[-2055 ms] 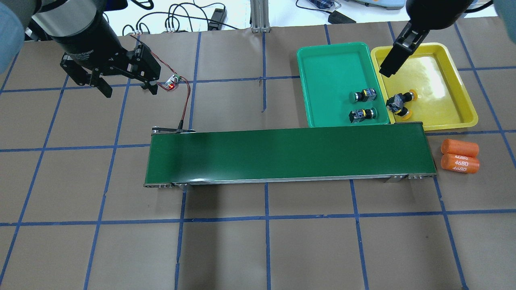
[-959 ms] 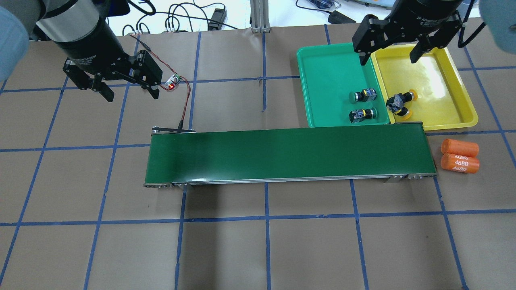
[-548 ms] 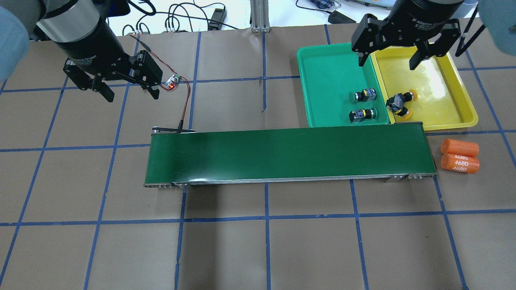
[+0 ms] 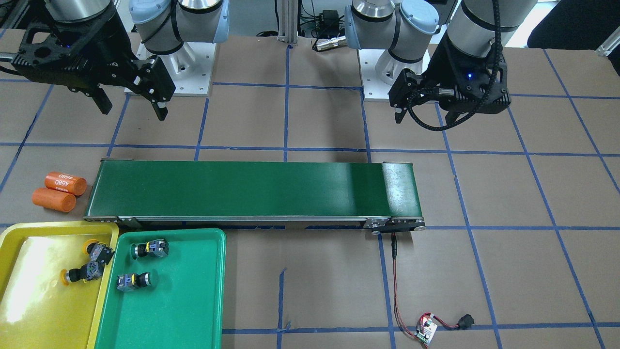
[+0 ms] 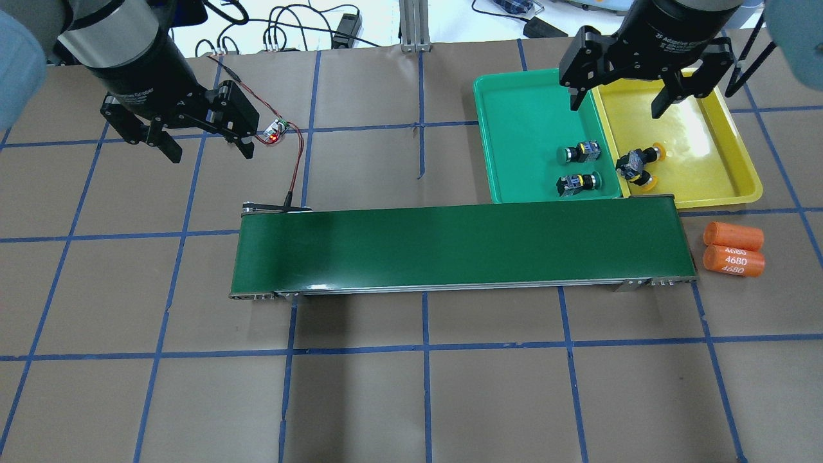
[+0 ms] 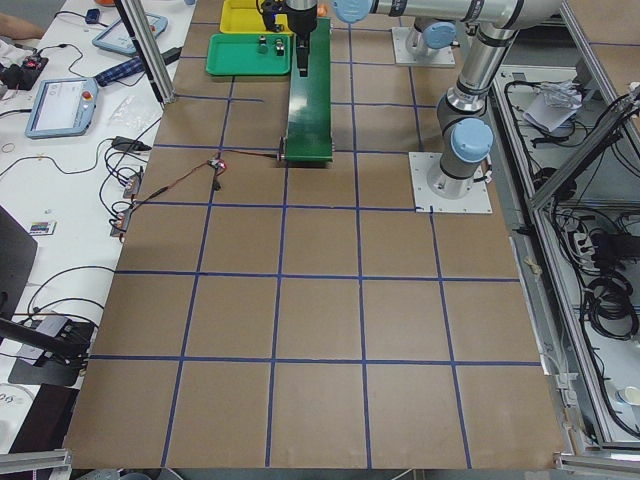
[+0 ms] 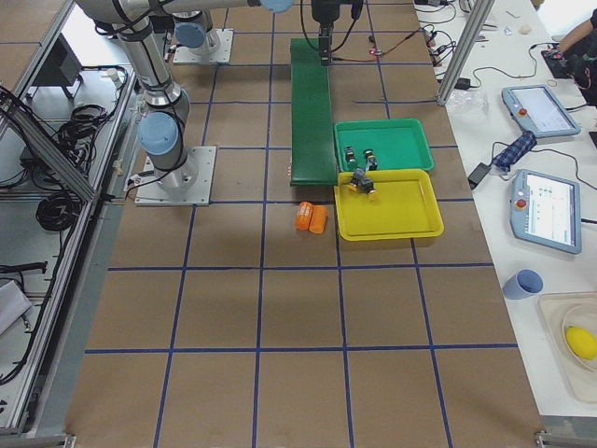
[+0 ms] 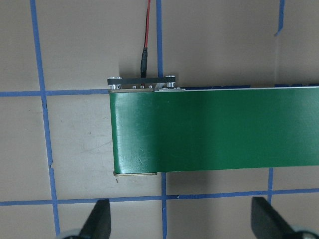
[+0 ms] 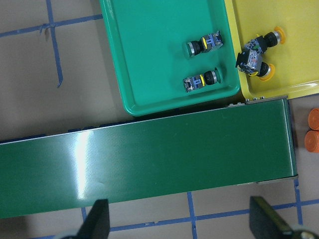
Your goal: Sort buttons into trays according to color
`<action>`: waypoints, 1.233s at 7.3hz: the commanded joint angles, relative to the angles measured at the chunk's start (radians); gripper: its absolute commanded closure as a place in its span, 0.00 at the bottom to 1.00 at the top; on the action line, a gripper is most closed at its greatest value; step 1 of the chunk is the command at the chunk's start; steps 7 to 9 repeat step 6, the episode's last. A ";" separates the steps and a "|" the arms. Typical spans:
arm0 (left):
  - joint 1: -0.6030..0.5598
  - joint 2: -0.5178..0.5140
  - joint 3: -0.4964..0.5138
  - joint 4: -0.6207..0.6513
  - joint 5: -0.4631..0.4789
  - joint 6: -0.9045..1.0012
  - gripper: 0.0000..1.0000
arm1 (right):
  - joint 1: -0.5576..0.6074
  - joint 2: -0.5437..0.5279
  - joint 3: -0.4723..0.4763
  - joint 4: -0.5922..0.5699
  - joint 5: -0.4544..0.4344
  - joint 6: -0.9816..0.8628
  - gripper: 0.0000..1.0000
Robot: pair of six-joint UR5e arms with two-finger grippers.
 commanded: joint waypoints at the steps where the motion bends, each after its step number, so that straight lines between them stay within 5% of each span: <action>1: 0.000 -0.003 0.000 0.002 -0.001 0.002 0.00 | 0.001 0.000 0.000 0.001 0.000 -0.001 0.00; 9: 0.000 0.002 0.000 -0.003 0.004 0.000 0.00 | 0.002 0.008 0.005 -0.012 0.000 -0.004 0.00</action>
